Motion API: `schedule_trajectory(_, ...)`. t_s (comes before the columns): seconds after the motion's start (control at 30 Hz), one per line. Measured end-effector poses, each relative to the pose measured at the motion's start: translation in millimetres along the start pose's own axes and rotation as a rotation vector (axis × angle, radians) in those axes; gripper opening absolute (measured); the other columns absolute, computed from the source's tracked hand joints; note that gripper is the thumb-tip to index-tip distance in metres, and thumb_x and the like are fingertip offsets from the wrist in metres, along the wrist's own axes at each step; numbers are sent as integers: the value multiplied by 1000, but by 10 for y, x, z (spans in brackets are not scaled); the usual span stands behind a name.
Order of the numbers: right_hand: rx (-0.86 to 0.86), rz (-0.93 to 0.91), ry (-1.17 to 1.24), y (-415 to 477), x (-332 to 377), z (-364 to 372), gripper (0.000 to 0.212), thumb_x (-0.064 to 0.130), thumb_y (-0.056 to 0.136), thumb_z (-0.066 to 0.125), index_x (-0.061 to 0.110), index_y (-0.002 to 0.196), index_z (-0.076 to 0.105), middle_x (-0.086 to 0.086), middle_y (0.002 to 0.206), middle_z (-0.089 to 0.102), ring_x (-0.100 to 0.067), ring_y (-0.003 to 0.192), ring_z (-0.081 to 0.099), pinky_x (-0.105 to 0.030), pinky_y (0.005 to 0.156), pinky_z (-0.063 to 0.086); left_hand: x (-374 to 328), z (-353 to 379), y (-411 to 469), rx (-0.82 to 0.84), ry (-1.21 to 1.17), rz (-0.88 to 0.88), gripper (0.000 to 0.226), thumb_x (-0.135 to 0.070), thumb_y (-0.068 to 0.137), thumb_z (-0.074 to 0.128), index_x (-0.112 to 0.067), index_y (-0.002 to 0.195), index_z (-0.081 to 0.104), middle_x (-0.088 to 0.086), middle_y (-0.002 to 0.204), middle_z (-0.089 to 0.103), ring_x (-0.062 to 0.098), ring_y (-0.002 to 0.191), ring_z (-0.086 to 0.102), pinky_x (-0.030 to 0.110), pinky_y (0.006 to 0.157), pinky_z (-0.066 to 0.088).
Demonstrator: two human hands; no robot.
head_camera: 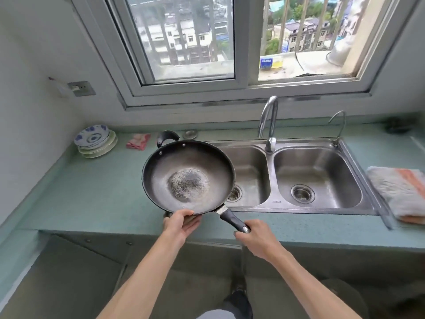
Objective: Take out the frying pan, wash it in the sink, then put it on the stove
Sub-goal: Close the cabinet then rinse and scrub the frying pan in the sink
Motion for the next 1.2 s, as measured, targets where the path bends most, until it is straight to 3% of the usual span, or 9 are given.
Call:
schedule_trajectory(0.13,-71,97,10,305,-196,-255,25,33,72,62,10,65,55,-2,59,50,-20,53,45,-32,49,39,12,515,383,36,68,-54,63,10,77,59,8,137,41,25,74,73,34,60,75,36,47,58)
schedule_trajectory(0.3,-126,197,43,629,-391,-464,23,30,72,60,17,57,46,1,57,48,-20,54,43,-32,50,36,70,1069,841,77,153,-128,66,12,77,58,10,140,37,28,88,69,37,61,74,39,48,58)
schedule_trajectory(0.4,-152,250,73,803,-523,-537,25,31,72,62,18,57,47,1,57,50,-19,51,43,-33,48,38,143,1320,1088,90,197,-179,65,14,77,57,8,139,38,27,87,70,38,61,74,41,49,59)
schedule_trajectory(0.57,-154,283,79,987,-693,-553,25,32,77,62,12,65,55,2,58,53,-15,50,43,-32,49,35,263,1553,1357,85,234,-241,69,18,78,56,2,141,33,19,64,73,38,59,73,41,48,59)
schedule_trajectory(0.7,-147,295,86,1054,-751,-514,28,33,82,65,23,61,49,6,57,50,-12,49,43,-25,47,33,329,1527,1449,84,267,-300,61,17,80,55,5,137,38,27,83,73,42,73,75,41,53,60)
schedule_trajectory(0.8,-132,287,77,1087,-785,-487,23,41,85,64,19,78,61,3,66,57,-12,54,50,-24,48,36,329,1511,1477,76,281,-330,62,18,81,55,4,138,37,29,98,70,42,78,75,42,54,60)
schedule_trajectory(0.93,-111,300,16,1105,-830,-454,38,53,86,58,16,94,65,-3,81,65,-20,70,61,-31,57,43,328,1528,1509,53,321,-335,59,18,81,56,3,136,38,27,105,69,41,79,75,43,57,61)
schedule_trajectory(1.07,-12,218,-144,1161,-843,-527,34,53,86,53,21,94,63,0,84,65,-21,76,61,-34,63,46,373,1550,1443,-107,460,-193,36,10,85,60,2,118,50,18,95,69,26,70,71,35,62,61)
schedule_trajectory(1.2,132,181,-329,1221,-889,-568,35,49,84,52,18,97,61,-3,92,66,-26,84,63,-36,70,50,490,1462,1415,-302,579,-88,31,7,88,55,12,119,59,13,72,61,16,46,63,24,41,55)
Point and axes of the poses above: each hand's wrist, its own y-axis towards the middle knuckle, its own z-axis out of the palm, x = y × z, the point moved 3 cm from there along y, towards the middle knuckle
